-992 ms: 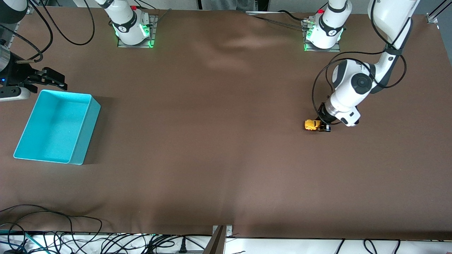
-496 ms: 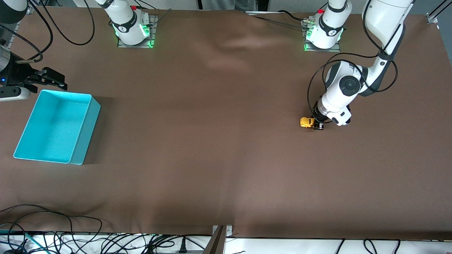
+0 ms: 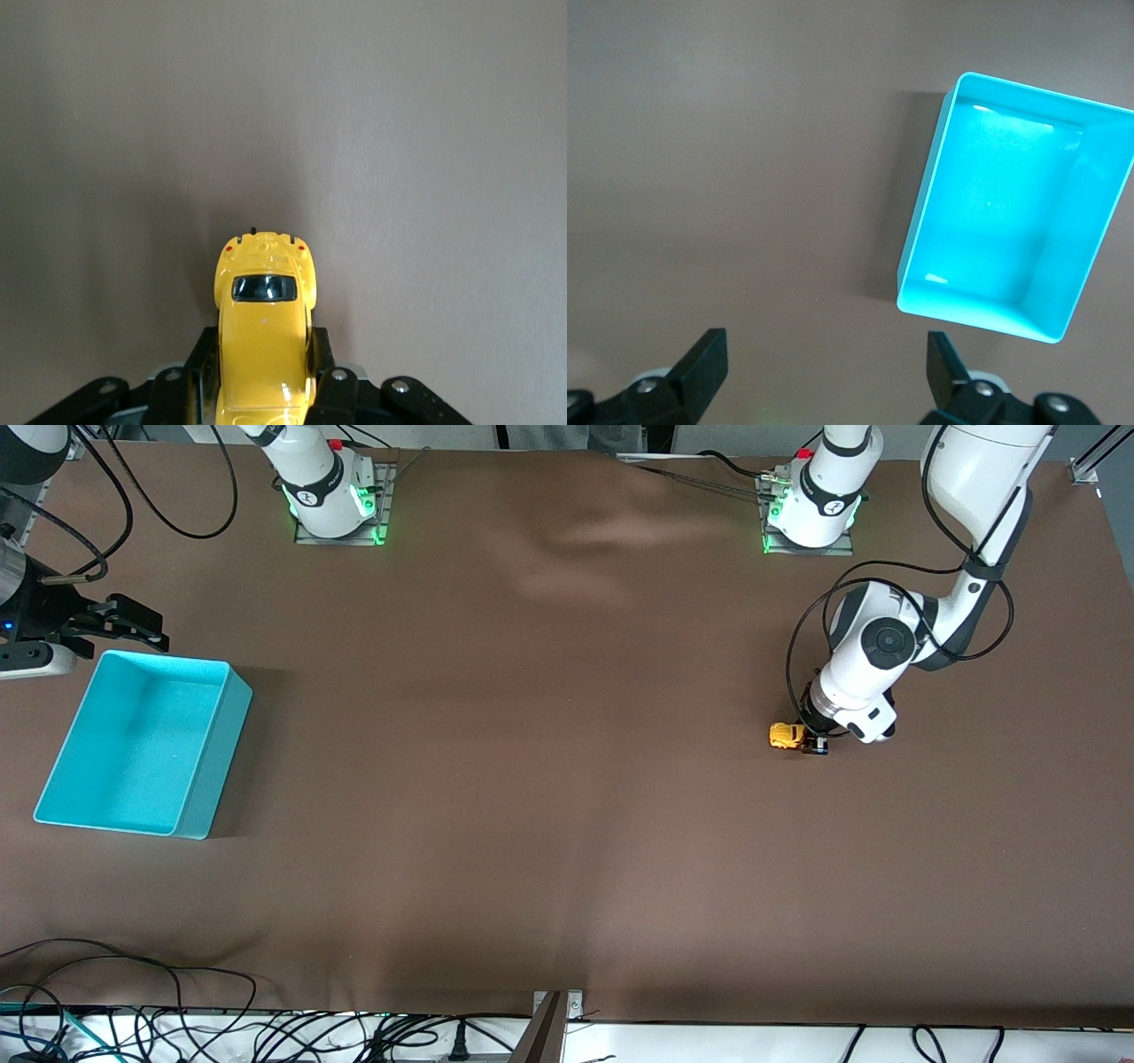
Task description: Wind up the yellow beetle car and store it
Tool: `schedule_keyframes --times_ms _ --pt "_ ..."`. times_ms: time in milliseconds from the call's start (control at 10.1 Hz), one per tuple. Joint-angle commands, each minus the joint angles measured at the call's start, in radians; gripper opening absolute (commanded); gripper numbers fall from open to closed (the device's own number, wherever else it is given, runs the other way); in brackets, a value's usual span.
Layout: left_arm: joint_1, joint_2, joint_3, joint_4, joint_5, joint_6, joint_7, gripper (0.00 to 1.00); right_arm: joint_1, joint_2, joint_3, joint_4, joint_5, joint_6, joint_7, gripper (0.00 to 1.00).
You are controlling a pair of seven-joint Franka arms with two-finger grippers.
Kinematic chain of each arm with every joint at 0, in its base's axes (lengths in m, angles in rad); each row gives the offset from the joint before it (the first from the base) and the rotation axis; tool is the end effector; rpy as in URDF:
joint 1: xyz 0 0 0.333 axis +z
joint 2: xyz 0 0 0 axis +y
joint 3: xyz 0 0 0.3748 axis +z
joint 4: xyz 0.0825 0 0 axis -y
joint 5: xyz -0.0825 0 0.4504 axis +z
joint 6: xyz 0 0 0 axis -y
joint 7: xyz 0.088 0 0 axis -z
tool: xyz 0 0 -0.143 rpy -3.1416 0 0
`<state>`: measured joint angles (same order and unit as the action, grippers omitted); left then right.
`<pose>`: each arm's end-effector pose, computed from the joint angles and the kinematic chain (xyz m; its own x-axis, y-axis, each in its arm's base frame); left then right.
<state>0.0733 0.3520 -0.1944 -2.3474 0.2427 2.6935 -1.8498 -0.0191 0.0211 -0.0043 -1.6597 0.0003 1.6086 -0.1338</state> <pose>0.5566 -0.0780 0.1450 0.0487 0.9981 0.0369 0.9987 -0.0492 0.0139 0.6244 -0.0145 0.5896 0.9913 0.1102 -0.0715 0.1098 -0.9939 -0.0098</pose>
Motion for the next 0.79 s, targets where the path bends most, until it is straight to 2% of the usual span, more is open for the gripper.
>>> schedule_keyframes --times_ms 0,298,694 --pt "0.02 0.036 0.048 0.016 0.085 0.0 -0.023 0.0 0.002 0.003 0.0 0.012 0.0 -0.007 -0.006 1.0" --pt "0.086 0.05 0.062 0.022 0.186 0.003 -0.023 0.0 0.002 0.003 0.0 0.012 0.0 -0.009 -0.007 1.0" --pt "0.132 0.062 0.067 0.046 0.201 0.003 -0.014 0.0 0.002 0.003 0.0 0.015 0.001 -0.009 -0.009 1.0"
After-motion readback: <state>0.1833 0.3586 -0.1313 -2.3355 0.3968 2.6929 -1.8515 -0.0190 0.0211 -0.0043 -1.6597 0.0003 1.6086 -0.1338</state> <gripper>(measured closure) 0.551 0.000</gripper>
